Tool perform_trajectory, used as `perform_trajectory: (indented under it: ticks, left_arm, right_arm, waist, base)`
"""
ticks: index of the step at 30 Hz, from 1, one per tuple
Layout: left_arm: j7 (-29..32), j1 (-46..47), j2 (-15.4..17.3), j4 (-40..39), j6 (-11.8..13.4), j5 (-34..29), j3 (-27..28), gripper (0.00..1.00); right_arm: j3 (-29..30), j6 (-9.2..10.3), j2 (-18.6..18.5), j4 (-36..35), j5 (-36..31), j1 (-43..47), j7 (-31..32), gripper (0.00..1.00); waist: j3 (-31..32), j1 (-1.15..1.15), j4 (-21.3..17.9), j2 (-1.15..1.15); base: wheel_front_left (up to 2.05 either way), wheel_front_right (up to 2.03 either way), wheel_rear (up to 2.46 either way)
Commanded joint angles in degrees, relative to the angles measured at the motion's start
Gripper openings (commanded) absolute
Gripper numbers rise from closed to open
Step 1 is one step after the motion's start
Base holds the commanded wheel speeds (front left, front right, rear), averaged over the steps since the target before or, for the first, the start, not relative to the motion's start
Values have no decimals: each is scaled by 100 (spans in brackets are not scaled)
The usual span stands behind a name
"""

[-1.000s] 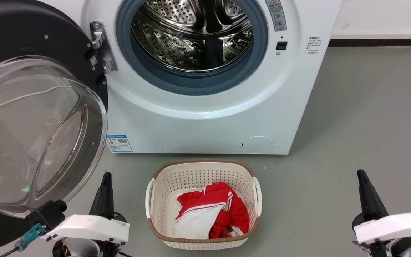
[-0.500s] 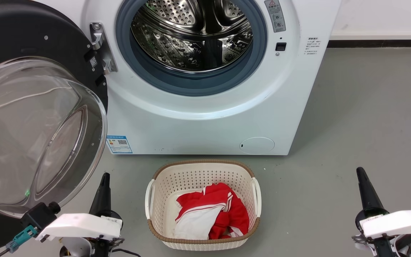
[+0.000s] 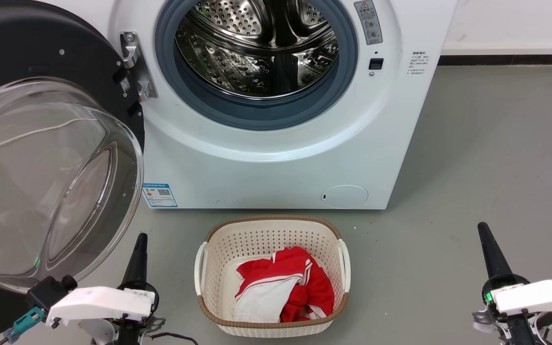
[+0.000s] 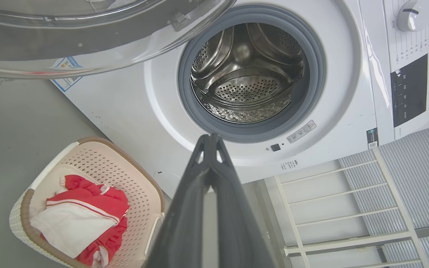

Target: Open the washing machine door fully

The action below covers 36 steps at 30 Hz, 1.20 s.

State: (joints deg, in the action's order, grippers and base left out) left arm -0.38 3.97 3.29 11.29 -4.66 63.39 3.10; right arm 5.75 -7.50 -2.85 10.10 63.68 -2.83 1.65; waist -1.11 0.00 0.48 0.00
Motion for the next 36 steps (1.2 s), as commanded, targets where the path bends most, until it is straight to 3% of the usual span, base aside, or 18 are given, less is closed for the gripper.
perform_trajectory:
  ticks: [1,36]
  left_arm:
    - [29,150,6,-26,-55,120,34,0]
    - [487,225,-27,185,-215,1992,248,0]
  right_arm:
    - [15,0,-6,-14,134,-127,39,0]
    - [64,1,-6,263,1973,-300,348,0]
  waist:
    - [1,0,-1,0]
    - [58,0,-30,0]
  base:
    - [0,0,0]
    - [0,0,0]
